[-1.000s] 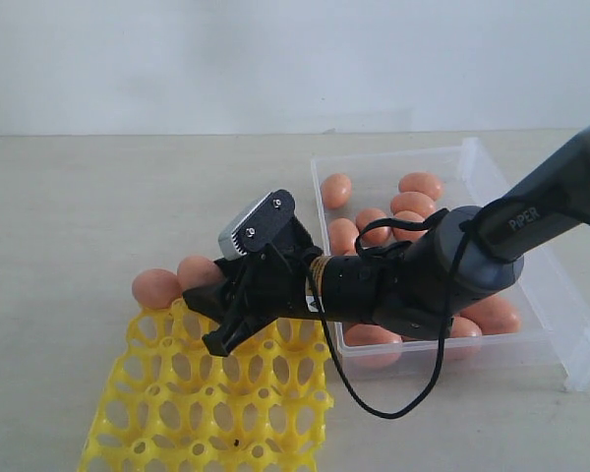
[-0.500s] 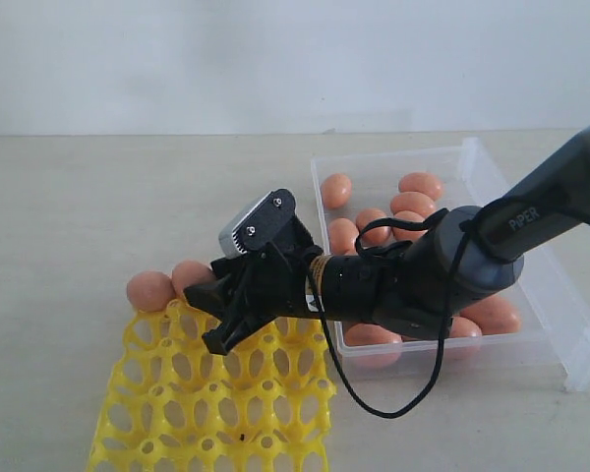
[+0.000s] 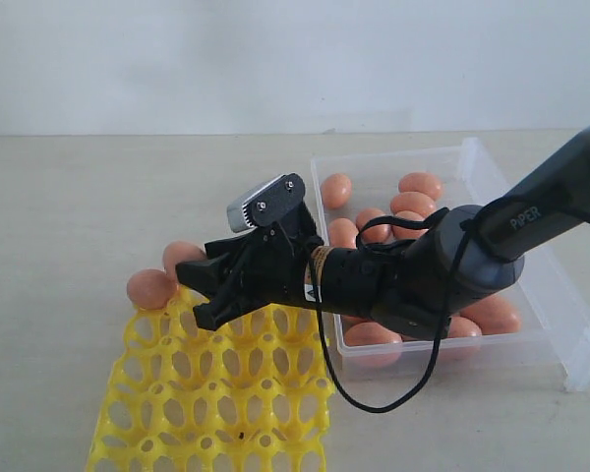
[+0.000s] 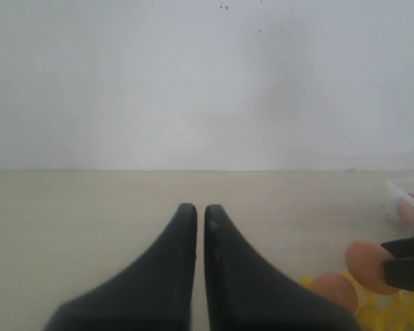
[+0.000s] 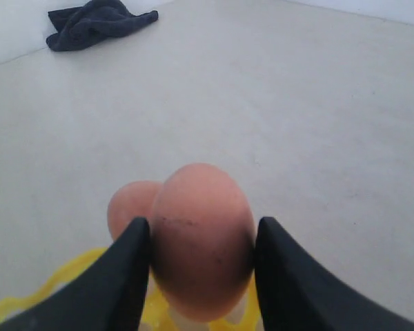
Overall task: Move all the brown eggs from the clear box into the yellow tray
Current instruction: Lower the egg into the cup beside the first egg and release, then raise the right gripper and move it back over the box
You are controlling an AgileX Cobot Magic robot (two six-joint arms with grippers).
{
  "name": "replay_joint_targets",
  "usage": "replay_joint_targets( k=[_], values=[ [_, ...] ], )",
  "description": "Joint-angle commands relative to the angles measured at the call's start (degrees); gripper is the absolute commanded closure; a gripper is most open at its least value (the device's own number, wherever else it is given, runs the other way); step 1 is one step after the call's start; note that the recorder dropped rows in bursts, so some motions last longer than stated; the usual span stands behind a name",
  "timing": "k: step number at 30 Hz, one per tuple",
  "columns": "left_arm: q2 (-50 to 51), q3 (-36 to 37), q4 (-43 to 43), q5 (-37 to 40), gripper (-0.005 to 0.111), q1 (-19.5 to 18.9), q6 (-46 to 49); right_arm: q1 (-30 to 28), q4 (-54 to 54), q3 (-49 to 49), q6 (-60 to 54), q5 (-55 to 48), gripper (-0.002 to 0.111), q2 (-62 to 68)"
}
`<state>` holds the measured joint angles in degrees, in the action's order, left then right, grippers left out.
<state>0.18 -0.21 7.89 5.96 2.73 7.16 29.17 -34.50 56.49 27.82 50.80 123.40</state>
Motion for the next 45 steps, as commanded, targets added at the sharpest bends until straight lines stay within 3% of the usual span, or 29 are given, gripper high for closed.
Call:
replay_joint_targets(
  k=[1,7,15,20,31,33,37,45],
  values=[
    [-0.2,0.2,0.0,-0.1,0.103,-0.2,0.2,0.0,-0.6,0.2,0.7,0.8,0.108,-0.7],
    [-0.2,0.2,0.0,-0.4,0.103,-0.2,0.2,0.0,-0.7,0.2,0.7,-0.6,0.107,-0.7],
    [-0.2,0.2,0.0,-0.2,0.103,-0.2,0.2,0.0,-2.7,0.2,1.8,-7.5,0.071,-0.7],
    [-0.2,0.2,0.0,-0.2,0.103,-0.2,0.2,0.0,-2.7,0.2,1.8,-2.6,0.070,-0.7],
    [-0.2,0.2,0.0,-0.2,0.103,-0.2,0.2,0.0,-2.2,0.2,1.7,-2.4,0.071,-5.2],
    [-0.2,0.2,0.0,-0.2,0.103,-0.2,0.2,-0.1,-2.2,0.2,1.7,-6.4,0.074,-8.2],
    [-0.2,0.2,0.0,0.0,0.103,-0.2,0.2,-0.9,-1.7,0.2,-1.5,-19.5,0.108,-16.5],
    [-0.2,0.2,0.0,0.0,0.103,-0.2,0.2,-12.9,7.1,0.2,-1.7,-61.5,0.108,-23.2]
  ],
)
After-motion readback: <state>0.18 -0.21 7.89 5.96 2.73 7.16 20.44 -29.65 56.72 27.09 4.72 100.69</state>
